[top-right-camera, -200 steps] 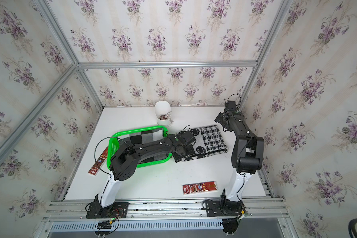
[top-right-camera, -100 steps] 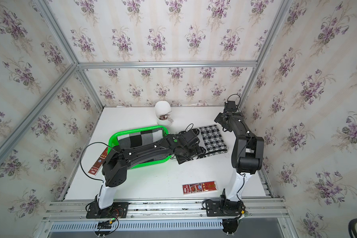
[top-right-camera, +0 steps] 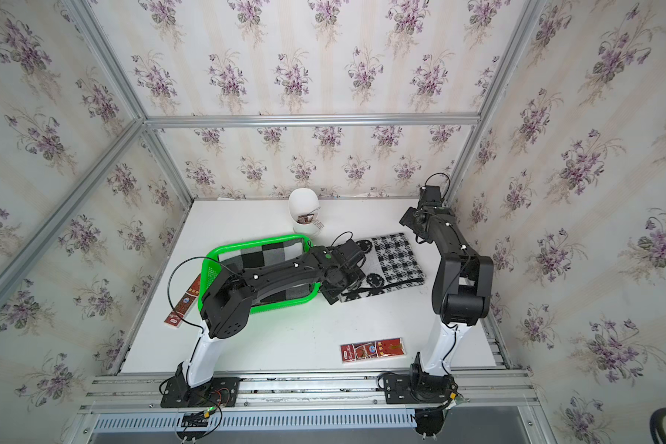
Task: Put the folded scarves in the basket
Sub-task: Pick up the scarf at the center of the board.
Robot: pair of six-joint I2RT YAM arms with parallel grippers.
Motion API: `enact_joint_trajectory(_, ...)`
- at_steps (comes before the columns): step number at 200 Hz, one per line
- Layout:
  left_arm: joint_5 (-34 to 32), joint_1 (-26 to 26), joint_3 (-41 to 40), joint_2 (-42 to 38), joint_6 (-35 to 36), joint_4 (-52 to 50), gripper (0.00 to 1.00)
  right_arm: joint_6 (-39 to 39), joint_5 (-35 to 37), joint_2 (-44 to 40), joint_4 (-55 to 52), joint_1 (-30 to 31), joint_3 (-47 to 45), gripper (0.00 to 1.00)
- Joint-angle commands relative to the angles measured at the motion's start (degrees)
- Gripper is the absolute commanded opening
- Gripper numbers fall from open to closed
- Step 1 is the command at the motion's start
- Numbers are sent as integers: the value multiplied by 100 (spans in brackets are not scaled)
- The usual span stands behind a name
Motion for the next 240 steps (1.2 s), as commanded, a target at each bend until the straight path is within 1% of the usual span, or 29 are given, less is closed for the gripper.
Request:
enact_joint_trajectory(1, 66, -34, -81, 39, -259, -95, 99, -24, 29, -6, 11, 1, 49, 85)
enact_joint_trajectory(20, 118, 0, -251, 130, -353, 287, 99, -16, 12, -17, 23, 1, 57, 85)
enact_joint_trajectory(43, 127, -8, 226, 495, -255, 36, 99, 14, 2, -4, 29, 1, 32, 85)
enact_joint_trajectory(49, 127, -16, 278, 566, -256, -16, 100, 13, 18, -12, 21, 1, 24, 85)
enact_joint_trajectory(52, 132, -23, 273, 595, -267, -12, 99, 16, 19, -25, 27, 1, 23, 85)
enact_joint_trajectory(67, 150, -18, 140, 653, -352, 128, 86, 11, 28, -56, 46, 1, -1, 85)
enact_joint_trajectory(75, 68, -8, 69, 658, -340, 203, 75, 12, 24, -65, 57, 1, -11, 85)
enact_joint_trajectory(77, 38, -4, 59, 654, -337, 208, 70, 12, 23, -65, 58, 1, -14, 85)
enact_joint_trajectory(83, -46, 4, 28, 635, -327, 206, 61, 18, 36, -72, 71, 1, -21, 85)
enact_joint_trajectory(96, -94, 26, -62, 572, -298, 270, 44, 11, 53, -52, 84, 1, -30, 85)
enact_joint_trajectory(115, -219, 47, -61, 413, -18, 286, 28, -13, 45, 19, 106, -15, -6, 84)
enact_joint_trajectory(132, -419, 77, 75, 238, 490, 199, 19, -119, -135, 162, 108, -33, 84, 84)
enact_joint_trajectory(146, -593, 134, 196, 117, 863, 158, 16, -150, -259, 339, -56, -25, 215, 84)
enact_joint_trajectory(150, -609, 160, 275, 115, 985, 108, 14, -149, -276, 353, -70, -25, 203, 87)
enact_joint_trajectory(159, -632, 246, 512, 156, 1247, -121, 11, -128, -317, 317, -31, -15, 66, 98)
enact_joint_trajectory(168, -623, 334, 754, 226, 1476, -282, 10, -79, -336, 226, 70, -16, -151, 100)
enact_joint_trajectory(180, -459, 483, 945, 339, 1710, -339, 8, -8, -334, 15, 244, 1, -500, 100)
enact_joint_trajectory(197, -228, 680, 988, 446, 1774, -383, 5, 16, -289, -308, 502, 45, -989, 99)
enact_joint_trajectory(218, -72, 808, 769, 416, 1785, -230, 5, 32, -257, -435, 741, 45, -1422, 93)
enact_joint_trajectory(226, -49, 826, 700, 395, 1783, -164, 5, 3, -258, -377, 835, 34, -1469, 91)
enact_joint_trajectory(240, -32, 828, 694, 399, 1821, -137, 5, -90, -477, -206, 1081, 20, -1443, 85)
